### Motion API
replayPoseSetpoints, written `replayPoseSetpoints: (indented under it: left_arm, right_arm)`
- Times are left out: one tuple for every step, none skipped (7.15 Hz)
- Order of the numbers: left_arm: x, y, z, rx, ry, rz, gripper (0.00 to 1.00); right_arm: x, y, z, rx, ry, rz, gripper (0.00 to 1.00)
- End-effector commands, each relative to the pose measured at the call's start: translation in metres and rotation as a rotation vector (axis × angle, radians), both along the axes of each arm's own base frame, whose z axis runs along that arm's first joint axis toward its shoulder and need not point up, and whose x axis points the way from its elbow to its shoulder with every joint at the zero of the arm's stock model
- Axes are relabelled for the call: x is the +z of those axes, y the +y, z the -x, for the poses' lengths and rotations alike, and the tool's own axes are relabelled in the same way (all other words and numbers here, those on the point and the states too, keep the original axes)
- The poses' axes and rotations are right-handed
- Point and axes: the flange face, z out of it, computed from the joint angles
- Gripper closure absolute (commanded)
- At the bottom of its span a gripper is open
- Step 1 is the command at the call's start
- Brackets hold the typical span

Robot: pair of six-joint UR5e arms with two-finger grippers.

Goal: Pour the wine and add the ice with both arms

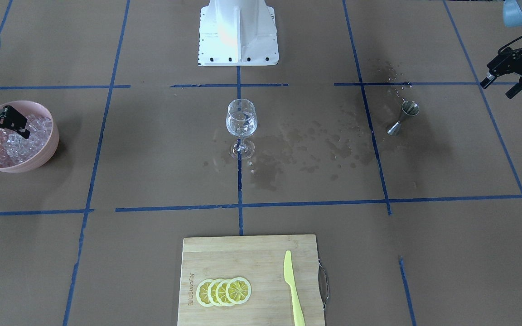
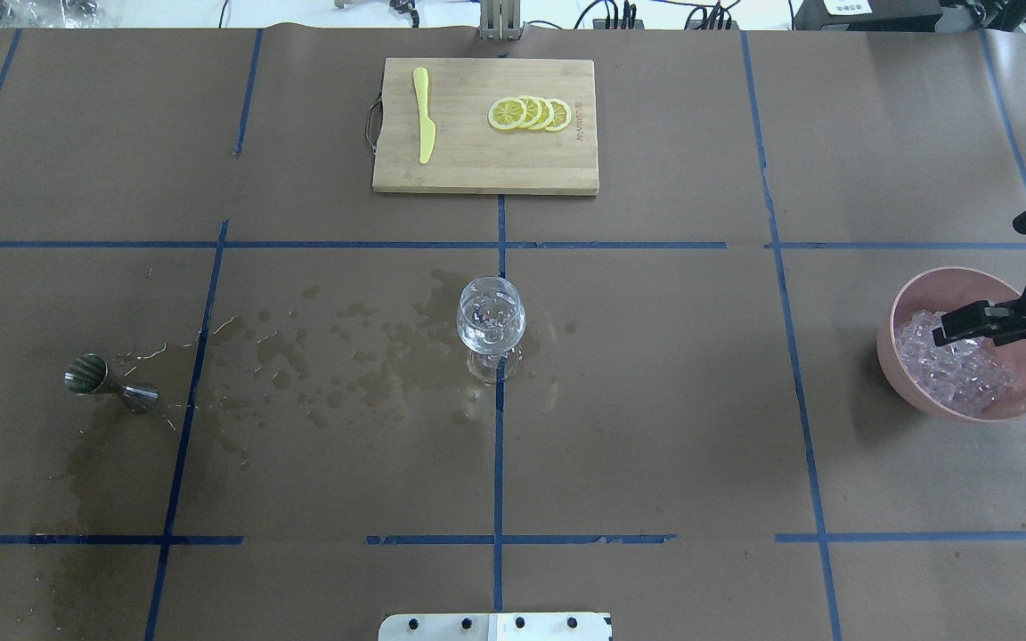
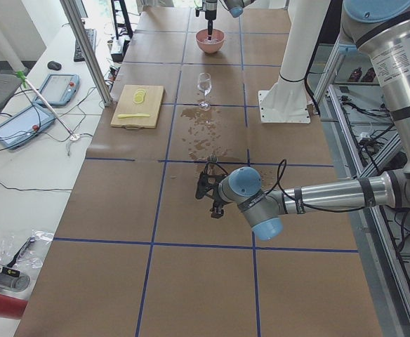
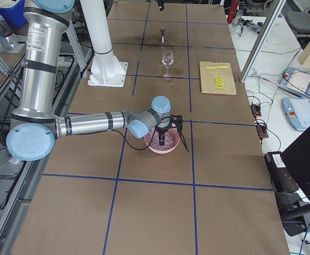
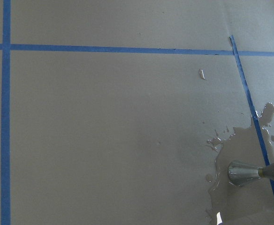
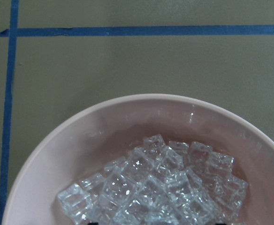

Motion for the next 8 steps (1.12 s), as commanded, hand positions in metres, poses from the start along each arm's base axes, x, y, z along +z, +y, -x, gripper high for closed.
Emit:
replayPoseSetpoints:
  left_arm:
    - [-0.002,0.001,0.001,-0.007,0.004,-0.020,0.00]
    - [-0.003,0.000,0.001,-0.008,0.003,-0.022,0.00]
    - [-0.003,0.001,0.001,-0.006,0.004,-0.023,0.00]
    - [-0.003,0.000,0.001,-0.009,0.005,-0.023,0.00]
    - [-0.003,0.000,0.001,-0.009,0.004,-0.022,0.00]
    - [-0.003,0.000,0.001,-0.010,0.004,-0.024,0.00]
    - [-0.003,0.000,0.001,-0.010,0.004,-0.024,0.00]
    - [-0.003,0.000,0.001,-0.010,0.004,-0.024,0.00]
  right_arm:
    - [-0.002,-0.005,0.003,0.000,-0.003,-0.007,0.38]
    - [0.000,-0.004,0.003,-0.002,-0.001,-0.003,0.73]
    - [0.001,-0.004,0.002,-0.001,-0.001,0.000,0.92]
    - [0.003,-0.002,0.001,-0.001,0.001,0.003,1.00]
    - [0.003,-0.001,-0.001,0.000,0.002,0.001,1.00]
    - [-0.012,-0.002,-0.002,0.003,-0.013,-0.022,1.00]
    - [-0.039,-0.005,-0.011,0.020,-0.044,-0.056,1.00]
    - [-0.077,-0.005,-0.014,0.036,-0.075,-0.083,1.00]
